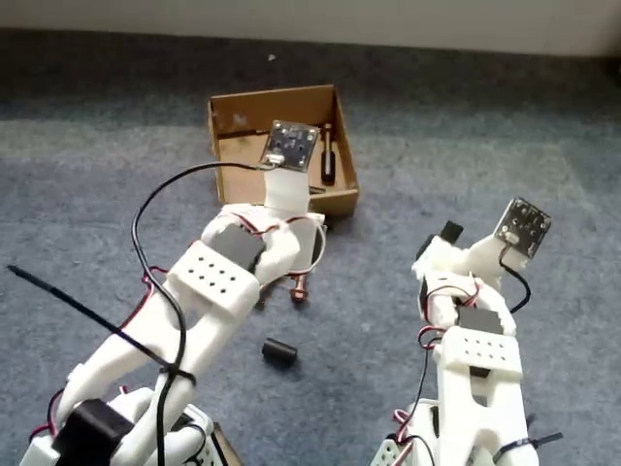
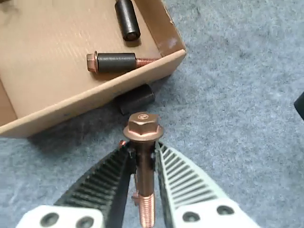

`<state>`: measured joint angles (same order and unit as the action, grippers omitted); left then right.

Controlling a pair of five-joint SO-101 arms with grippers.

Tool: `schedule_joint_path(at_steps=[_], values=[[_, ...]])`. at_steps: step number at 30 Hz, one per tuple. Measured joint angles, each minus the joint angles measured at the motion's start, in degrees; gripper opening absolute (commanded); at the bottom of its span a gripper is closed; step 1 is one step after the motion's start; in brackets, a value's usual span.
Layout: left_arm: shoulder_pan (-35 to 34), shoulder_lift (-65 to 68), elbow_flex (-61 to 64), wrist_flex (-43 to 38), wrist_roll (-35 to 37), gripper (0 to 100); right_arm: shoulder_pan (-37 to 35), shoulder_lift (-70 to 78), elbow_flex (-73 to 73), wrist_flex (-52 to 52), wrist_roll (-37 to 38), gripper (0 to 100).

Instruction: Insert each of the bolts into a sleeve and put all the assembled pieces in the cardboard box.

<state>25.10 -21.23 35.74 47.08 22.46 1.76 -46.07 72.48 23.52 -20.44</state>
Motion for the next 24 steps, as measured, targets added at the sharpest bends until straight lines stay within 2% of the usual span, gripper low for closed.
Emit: schedule_joint_path(at_steps=[7, 10, 24], values=[[-3.78, -9.67, 8.18, -5.45, -4.66, 0, -7.56, -18.11, 5.27, 5.8, 2.29, 0.5], [-3.69, -14.68, 12.48, -7.91, -5.89, 0, -11.69, -27.16, 9.93, 5.8, 5.8, 0.5], [-4.04, -45.54, 35.6, -20.4, -6.15, 1, -26.11, -56.53, 23.38, 6.07, 14.77, 0.5]])
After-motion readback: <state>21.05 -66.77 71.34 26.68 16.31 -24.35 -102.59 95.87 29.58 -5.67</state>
